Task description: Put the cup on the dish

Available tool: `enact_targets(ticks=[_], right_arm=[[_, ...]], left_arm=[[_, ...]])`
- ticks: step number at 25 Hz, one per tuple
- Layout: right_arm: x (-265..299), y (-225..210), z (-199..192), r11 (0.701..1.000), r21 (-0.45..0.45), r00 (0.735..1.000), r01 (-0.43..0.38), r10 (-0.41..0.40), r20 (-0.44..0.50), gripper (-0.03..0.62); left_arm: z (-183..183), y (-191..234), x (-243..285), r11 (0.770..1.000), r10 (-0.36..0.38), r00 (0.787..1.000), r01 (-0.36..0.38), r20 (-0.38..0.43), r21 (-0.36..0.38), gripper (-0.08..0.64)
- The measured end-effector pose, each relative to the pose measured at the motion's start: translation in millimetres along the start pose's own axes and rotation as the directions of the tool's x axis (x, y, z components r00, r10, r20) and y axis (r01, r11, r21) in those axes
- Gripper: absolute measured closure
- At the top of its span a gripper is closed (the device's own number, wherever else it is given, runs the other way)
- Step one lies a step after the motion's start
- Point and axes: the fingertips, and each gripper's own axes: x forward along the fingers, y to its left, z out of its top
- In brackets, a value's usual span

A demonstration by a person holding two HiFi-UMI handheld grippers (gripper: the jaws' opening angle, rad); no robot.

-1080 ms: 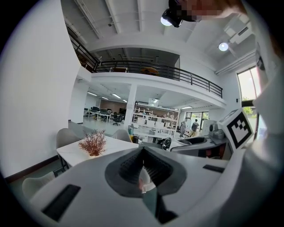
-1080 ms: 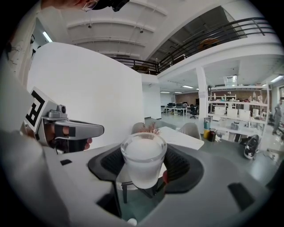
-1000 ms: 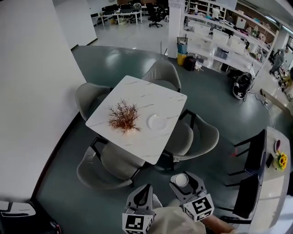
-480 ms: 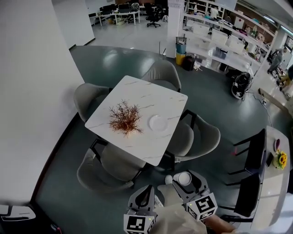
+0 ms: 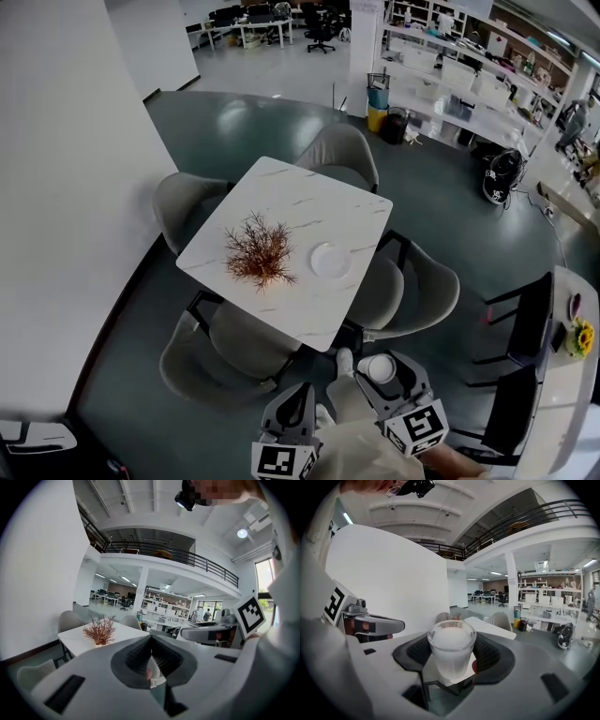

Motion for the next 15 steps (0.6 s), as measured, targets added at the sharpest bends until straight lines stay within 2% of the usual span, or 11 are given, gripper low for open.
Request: enact_targets(ticks=[10, 12, 15], right_arm=[[57, -47, 14, 0.999, -0.028, 0.999, -0.046, 0.045, -0.024, 0.322], [70, -58, 17, 0.998, -0.035, 0.998, -0.052, 0.050, -0.046, 0.322], [91, -76, 21, 0.998, -0.031, 0.998, -0.060, 0.059, -0.028, 0.322]], left_arm=[[19, 12, 79, 1.000, 0.012, 1.000, -0.012, -0.029, 0.007, 0.554], [19, 20, 96, 1.000, 0.021, 0.999, -0.021, -0.049, 0.006, 0.553], [17, 31, 121, 0.999, 0.034, 0.996, -0.033, -0.084, 0.013, 0.553]])
